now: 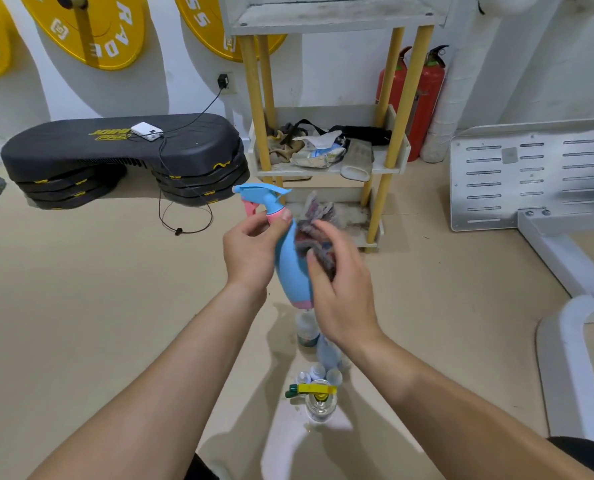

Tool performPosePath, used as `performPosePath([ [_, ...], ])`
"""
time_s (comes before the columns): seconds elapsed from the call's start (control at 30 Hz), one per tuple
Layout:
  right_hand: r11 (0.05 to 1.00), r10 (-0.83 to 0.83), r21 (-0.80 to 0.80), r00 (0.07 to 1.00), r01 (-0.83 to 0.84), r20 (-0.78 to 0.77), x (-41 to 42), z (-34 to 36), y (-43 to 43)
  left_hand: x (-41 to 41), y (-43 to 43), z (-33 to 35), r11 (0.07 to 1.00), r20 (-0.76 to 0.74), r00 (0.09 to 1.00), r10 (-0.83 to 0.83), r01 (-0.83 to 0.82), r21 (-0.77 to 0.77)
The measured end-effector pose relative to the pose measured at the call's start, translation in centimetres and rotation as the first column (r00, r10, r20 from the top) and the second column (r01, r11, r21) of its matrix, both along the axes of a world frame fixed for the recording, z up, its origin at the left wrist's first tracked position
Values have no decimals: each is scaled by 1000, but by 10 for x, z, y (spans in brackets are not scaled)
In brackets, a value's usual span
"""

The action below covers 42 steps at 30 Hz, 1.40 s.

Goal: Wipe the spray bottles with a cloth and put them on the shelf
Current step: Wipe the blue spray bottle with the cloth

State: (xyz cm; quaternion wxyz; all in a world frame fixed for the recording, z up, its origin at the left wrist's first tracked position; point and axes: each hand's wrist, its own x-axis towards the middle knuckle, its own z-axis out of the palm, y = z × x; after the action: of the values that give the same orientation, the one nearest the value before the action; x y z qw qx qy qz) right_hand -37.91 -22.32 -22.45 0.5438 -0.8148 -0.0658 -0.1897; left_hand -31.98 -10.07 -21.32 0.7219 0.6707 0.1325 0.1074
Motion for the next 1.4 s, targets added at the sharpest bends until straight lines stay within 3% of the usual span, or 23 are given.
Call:
performPosePath([
  [0.07,978,81,-192,996,-84,-23,-3,-17,11,-3,-7,3,998,7,998,55,-55,-34],
  [0.13,890,36,-455,997,-1,67,0,-30,13,-6,-11,4,996,-12,998,67,-68,-54],
  [0.2,801,50,-593,977,84,207,7,-36,6,-8,-12,5,995,-31,998,45,-48,-89],
  [0.27,782,97,-618,963,81,250,16,-37,-5,-8,-13,4,996,-46,998,30,-33,-83],
  [0.33,831,102,-556,984,-1,149,22,-34,-10,-8,-14,0,998,-51,999,19,-22,-63],
  [0.43,969,22,-243,997,-40,-76,26,-25,-8,-13,-17,-3,998,-67,998,-16,12,-60],
  [0.53,993,-82,-98,984,67,-160,30,-19,-9,-13,-20,-1,996,-53,998,-44,39,-81],
  [0.63,976,-57,-211,998,49,-29,20,-22,-3,-8,-18,1,995,-39,999,-12,8,-103],
  [0.73,827,-3,-551,981,112,195,12,-38,3,-3,-15,4,984,-47,999,22,-30,-177],
  [0.8,787,42,-603,965,127,258,14,-38,-1,-3,-13,6,973,-54,999,0,-13,-231],
  [0.87,851,41,-522,981,65,188,18,-28,-5,-2,-12,7,968,-56,997,-50,34,-250],
  [0.97,991,15,-134,998,-24,-66,24,-16,-10,-5,-12,8,971,-53,990,-131,117,-208],
  [1.13,955,31,280,911,94,-411,25,-9,-8,-6,-8,14,955,-10,978,-206,199,-219],
  [1.2,946,16,301,911,119,-411,23,-8,-4,-7,-8,15,951,17,976,-215,213,-223],
  [1.27,969,-25,224,949,100,-315,18,-5,2,-7,-11,13,962,37,985,-169,173,-209],
  [1.4,998,-47,42,992,53,-114,12,-3,11,-6,-17,12,993,61,997,41,-34,-114],
])
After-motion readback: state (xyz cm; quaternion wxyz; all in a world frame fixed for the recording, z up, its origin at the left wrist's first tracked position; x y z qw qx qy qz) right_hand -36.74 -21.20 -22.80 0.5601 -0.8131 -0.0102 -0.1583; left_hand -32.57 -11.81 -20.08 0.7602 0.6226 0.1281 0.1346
